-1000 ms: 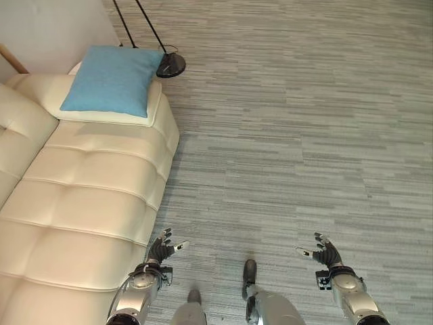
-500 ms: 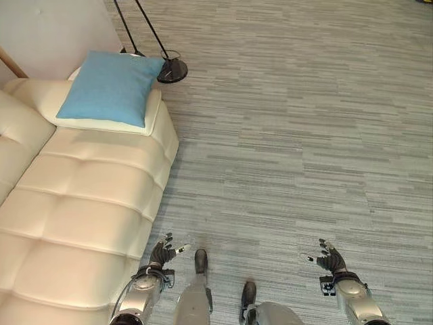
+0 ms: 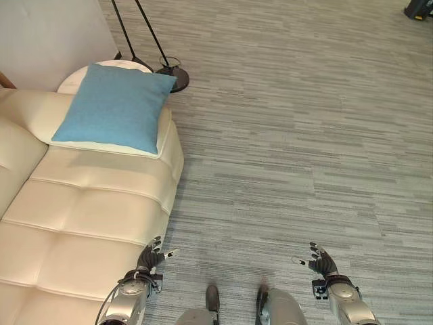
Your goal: Pick up all the scattered cushions and arrange them neatly on the sofa.
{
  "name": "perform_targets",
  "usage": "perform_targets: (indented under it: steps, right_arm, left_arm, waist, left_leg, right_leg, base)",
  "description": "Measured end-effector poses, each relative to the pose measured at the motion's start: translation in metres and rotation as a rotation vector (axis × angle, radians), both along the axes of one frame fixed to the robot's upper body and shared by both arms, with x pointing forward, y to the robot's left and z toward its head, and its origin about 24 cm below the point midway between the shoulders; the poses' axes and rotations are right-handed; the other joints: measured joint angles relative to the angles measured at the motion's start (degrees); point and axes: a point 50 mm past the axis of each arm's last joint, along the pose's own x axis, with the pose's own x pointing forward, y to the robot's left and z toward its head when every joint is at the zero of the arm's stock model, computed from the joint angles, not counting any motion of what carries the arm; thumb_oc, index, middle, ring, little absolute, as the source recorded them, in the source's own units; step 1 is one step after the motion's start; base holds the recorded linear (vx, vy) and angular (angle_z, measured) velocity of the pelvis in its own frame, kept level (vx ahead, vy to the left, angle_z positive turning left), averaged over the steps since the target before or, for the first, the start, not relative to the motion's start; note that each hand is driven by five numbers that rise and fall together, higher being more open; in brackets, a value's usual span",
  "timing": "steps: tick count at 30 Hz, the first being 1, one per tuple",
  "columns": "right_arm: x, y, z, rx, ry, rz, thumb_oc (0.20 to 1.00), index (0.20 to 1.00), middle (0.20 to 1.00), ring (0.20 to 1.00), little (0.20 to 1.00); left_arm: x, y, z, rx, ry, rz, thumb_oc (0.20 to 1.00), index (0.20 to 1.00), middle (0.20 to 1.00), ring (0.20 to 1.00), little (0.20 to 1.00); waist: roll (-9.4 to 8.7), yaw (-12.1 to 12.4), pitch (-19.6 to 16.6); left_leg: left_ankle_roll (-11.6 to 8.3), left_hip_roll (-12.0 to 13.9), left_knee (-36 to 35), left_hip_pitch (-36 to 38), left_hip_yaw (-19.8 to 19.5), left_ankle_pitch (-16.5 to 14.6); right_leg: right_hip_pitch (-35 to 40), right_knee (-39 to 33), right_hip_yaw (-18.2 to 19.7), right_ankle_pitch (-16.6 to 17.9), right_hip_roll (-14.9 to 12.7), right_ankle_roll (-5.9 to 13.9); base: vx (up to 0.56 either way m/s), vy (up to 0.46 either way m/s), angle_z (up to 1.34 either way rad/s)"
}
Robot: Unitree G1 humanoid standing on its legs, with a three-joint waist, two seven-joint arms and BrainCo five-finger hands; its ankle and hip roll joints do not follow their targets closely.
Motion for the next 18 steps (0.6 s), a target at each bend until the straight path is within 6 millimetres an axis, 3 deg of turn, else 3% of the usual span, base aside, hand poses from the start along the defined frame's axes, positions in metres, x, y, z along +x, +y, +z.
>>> perform_targets:
  steps: [2, 3, 4, 6, 7, 8, 10, 11, 12, 14, 15, 18]
  right_arm:
    - [0.000, -0.001, 0.000, -0.002, -0.001, -0.006, 1.000, 1.000, 1.000, 1.000, 1.000]
    - [-0.002, -0.002, 0.000, -0.005, 0.003, -0.012, 1.000, 1.000, 1.000, 1.000, 1.000]
    - [-0.004, -0.002, -0.002, -0.004, 0.009, -0.017, 1.000, 1.000, 1.000, 1.000, 1.000]
    - [-0.010, -0.003, -0.005, -0.005, 0.027, -0.025, 1.000, 1.000, 1.000, 1.000, 1.000]
    - [-0.015, -0.005, -0.008, -0.009, 0.044, -0.031, 1.000, 1.000, 1.000, 1.000, 1.000]
    - [-0.017, -0.008, -0.009, -0.013, 0.056, -0.038, 1.000, 1.000, 1.000, 1.000, 1.000]
    - [-0.017, -0.009, -0.009, -0.015, 0.057, -0.044, 1.000, 1.000, 1.000, 1.000, 1.000]
    - [-0.013, -0.010, -0.007, -0.014, 0.042, -0.045, 1.000, 1.000, 1.000, 1.000, 1.000]
    - [-0.006, -0.012, -0.003, -0.017, 0.022, -0.052, 1.000, 1.000, 1.000, 1.000, 1.000]
    - [0.003, -0.018, 0.004, -0.032, -0.011, -0.049, 1.000, 1.000, 1.000, 1.000, 1.000]
    - [0.009, -0.024, 0.011, -0.053, -0.035, -0.045, 1.000, 1.000, 1.000, 1.000, 1.000]
    - [0.010, -0.028, 0.015, -0.068, -0.044, -0.040, 1.000, 1.000, 1.000, 1.000, 1.000]
  left_arm:
    - [0.000, -0.002, -0.001, -0.007, 0.000, 0.002, 1.000, 1.000, 1.000, 1.000, 1.000]
    - [0.002, -0.004, -0.001, -0.021, -0.005, 0.017, 1.000, 1.000, 1.000, 1.000, 1.000]
    - [0.003, -0.006, -0.001, -0.031, -0.012, 0.025, 1.000, 1.000, 1.000, 1.000, 1.000]
    - [0.001, -0.008, -0.001, -0.035, -0.010, 0.019, 1.000, 1.000, 1.000, 1.000, 1.000]
    - [0.001, -0.010, -0.003, -0.043, -0.009, 0.018, 1.000, 1.000, 1.000, 1.000, 1.000]
    - [-0.001, -0.013, -0.004, -0.051, -0.003, 0.018, 1.000, 1.000, 1.000, 1.000, 1.000]
    - [0.000, -0.013, -0.003, -0.051, -0.009, 0.016, 1.000, 1.000, 1.000, 1.000, 1.000]
    - [0.000, -0.012, -0.002, -0.046, -0.011, 0.014, 1.000, 1.000, 1.000, 1.000, 1.000]
    - [0.000, -0.013, -0.003, -0.050, -0.008, 0.012, 1.000, 1.000, 1.000, 1.000, 1.000]
    - [0.002, -0.015, -0.003, -0.055, -0.012, 0.006, 1.000, 1.000, 1.000, 1.000, 1.000]
    - [0.003, -0.015, -0.002, -0.060, -0.015, 0.004, 1.000, 1.000, 1.000, 1.000, 1.000]
    - [0.007, -0.015, 0.001, -0.059, -0.028, 0.001, 1.000, 1.000, 1.000, 1.000, 1.000]
  waist:
    - [-0.32, -0.41, 0.53]
    - [-0.49, -0.94, 0.82]
    - [-0.67, -1.78, 0.90]
    - [-1.06, -2.20, 0.84]
    - [-0.85, -2.36, 0.81]
    - [0.77, -2.42, 0.24]
    - [1.90, -2.39, -0.39]
    - [1.21, -2.10, -0.45]
    - [1.24, -1.80, -0.40]
    - [0.03, -1.49, -0.20]
    - [-0.59, -1.51, -0.22]
    - [-0.50, -1.68, -0.21]
  left_leg:
    - [-0.01, -0.31, -0.04, 1.16, -1.12, -0.51]
    - [0.14, -0.56, 0.06, 1.91, -1.92, -2.31]
    - [-0.17, -0.83, -0.06, 2.82, -3.18, -2.68]
    - [-0.80, -0.93, -1.37, 6.00, -5.09, -3.34]
    - [-1.75, -0.25, -1.82, 7.96, -6.26, -4.41]
    - [-2.81, 1.98, -1.38, 8.73, -7.11, -5.64]
    - [-4.75, 4.76, 1.90, 8.76, -7.44, -6.74]
    - [-4.84, 4.99, 3.88, 8.47, -6.90, -6.78]
    - [-5.74, 5.67, 7.91, 7.30, -6.36, -7.22]
    - [-6.96, 5.77, 23.52, 0.97, -6.44, -7.99]
    - [-8.31, 6.14, 26.95, -3.02, -5.94, -8.92]
    - [-8.07, 6.77, 15.01, -4.70, -4.96, -8.46]
  right_leg:
    - [0.27, -9.99, -0.80, 5.11, 0.90, -0.26]
    - [0.21, -12.10, -0.39, 7.26, 0.76, 0.03]
    - [1.78, -15.68, -0.16, 8.34, 0.75, 0.34]
    - [4.46, -15.36, 0.08, 9.13, 0.75, -0.64]
    - [6.15, -15.08, 1.17, 11.71, 1.66, -2.39]
    - [6.99, -13.73, 0.97, 12.69, 3.58, -3.62]
    - [8.58, -13.83, 0.91, 13.37, 6.62, -4.73]
    - [9.51, -14.16, 0.95, 15.24, 7.19, -8.53]
    - [10.64, -14.72, 0.64, 13.86, 7.96, -9.87]
    - [13.77, -16.58, 1.01, 13.36, 7.94, -11.01]
    - [16.12, -17.66, 1.01, 12.33, 7.95, -11.77]
    - [17.57, -17.64, 0.43, 11.63, 8.72, -12.29]
  base:
    - [0.30, -0.113, 0.18]
    - [0.27, -0.115, 0.49]
    - [0.29, -0.130, 0.62]
    - [0.35, -0.180, 0.58]
    - [0.31, -0.183, 0.54]
    - [0.18, -0.106, 0.50]
    - [0.24, -0.162, 0.35]
    - [0.30, -0.187, 0.08]
    - [0.19, -0.091, 0.04]
    - [0.28, -0.040, -0.02]
    - [0.25, 0.011, -0.03]
    - [0.20, 0.041, 0.02]
